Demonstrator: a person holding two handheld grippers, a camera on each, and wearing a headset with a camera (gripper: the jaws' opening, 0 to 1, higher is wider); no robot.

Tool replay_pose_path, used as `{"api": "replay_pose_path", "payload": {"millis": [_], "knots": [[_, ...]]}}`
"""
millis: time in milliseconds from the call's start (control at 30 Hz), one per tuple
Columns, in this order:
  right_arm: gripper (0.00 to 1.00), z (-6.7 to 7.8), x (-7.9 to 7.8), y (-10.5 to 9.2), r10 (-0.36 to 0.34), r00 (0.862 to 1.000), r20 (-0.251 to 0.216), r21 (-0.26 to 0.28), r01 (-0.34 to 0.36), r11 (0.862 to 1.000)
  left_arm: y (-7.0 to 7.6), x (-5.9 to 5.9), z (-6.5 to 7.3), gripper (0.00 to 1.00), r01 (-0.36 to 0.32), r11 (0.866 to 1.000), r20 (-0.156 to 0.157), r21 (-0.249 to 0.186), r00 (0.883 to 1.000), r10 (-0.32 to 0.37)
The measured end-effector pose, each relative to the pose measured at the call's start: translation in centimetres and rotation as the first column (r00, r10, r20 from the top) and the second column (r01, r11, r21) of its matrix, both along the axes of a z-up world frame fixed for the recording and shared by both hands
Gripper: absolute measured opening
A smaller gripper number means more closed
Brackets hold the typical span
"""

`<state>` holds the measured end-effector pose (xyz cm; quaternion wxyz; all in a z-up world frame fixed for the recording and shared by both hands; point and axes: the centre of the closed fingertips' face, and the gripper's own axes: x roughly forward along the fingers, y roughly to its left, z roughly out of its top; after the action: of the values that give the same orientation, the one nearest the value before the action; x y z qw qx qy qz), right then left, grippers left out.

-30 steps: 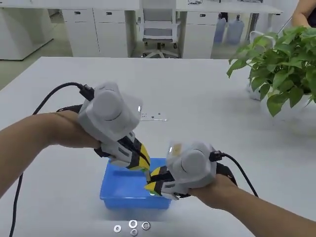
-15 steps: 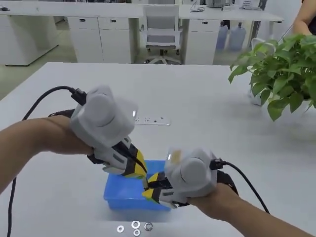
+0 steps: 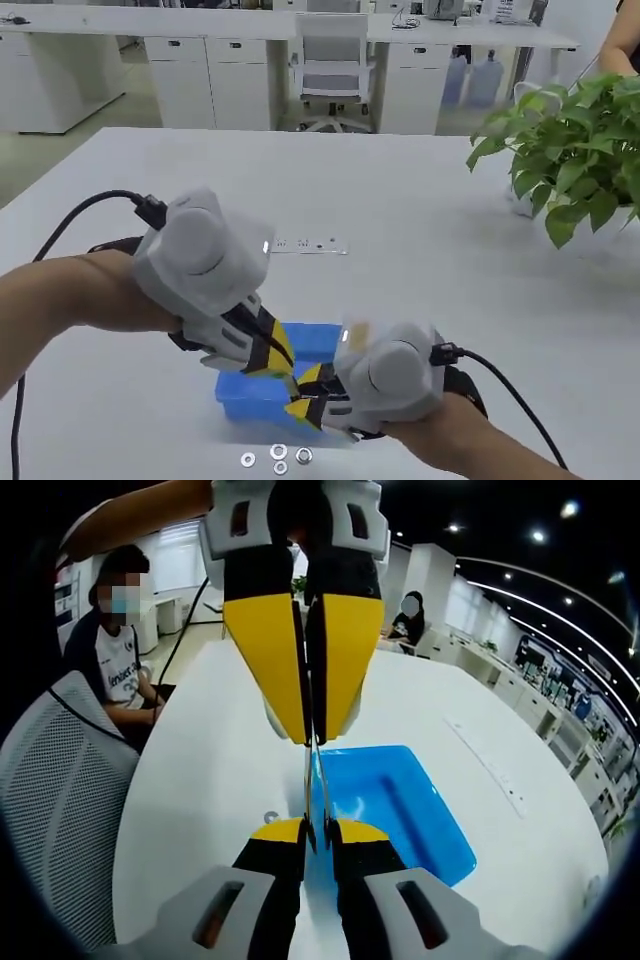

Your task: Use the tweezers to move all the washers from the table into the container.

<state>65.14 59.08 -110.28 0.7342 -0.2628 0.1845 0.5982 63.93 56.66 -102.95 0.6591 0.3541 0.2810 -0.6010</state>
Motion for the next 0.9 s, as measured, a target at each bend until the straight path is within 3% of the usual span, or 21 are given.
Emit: {"api": "replay_pose_path", "payload": {"millis": [567, 900], "knots": [[0.13, -1.3, -1.5, 0.1, 0.006, 1.0, -0.008, 0.0, -0.006, 1.0, 0.3, -1.7, -1.6, 0.05, -0.003, 1.0, -0.01, 0.002, 1.0, 0.003], [0.13, -2.9, -2.4, 0.2, 0.011, 1.0, -0.024, -0.016, -0.012, 1.0, 0.3, -2.3, -3.2, 0.05, -0.006, 1.0, -0.035, 0.006, 0.999, 0.007]]}}
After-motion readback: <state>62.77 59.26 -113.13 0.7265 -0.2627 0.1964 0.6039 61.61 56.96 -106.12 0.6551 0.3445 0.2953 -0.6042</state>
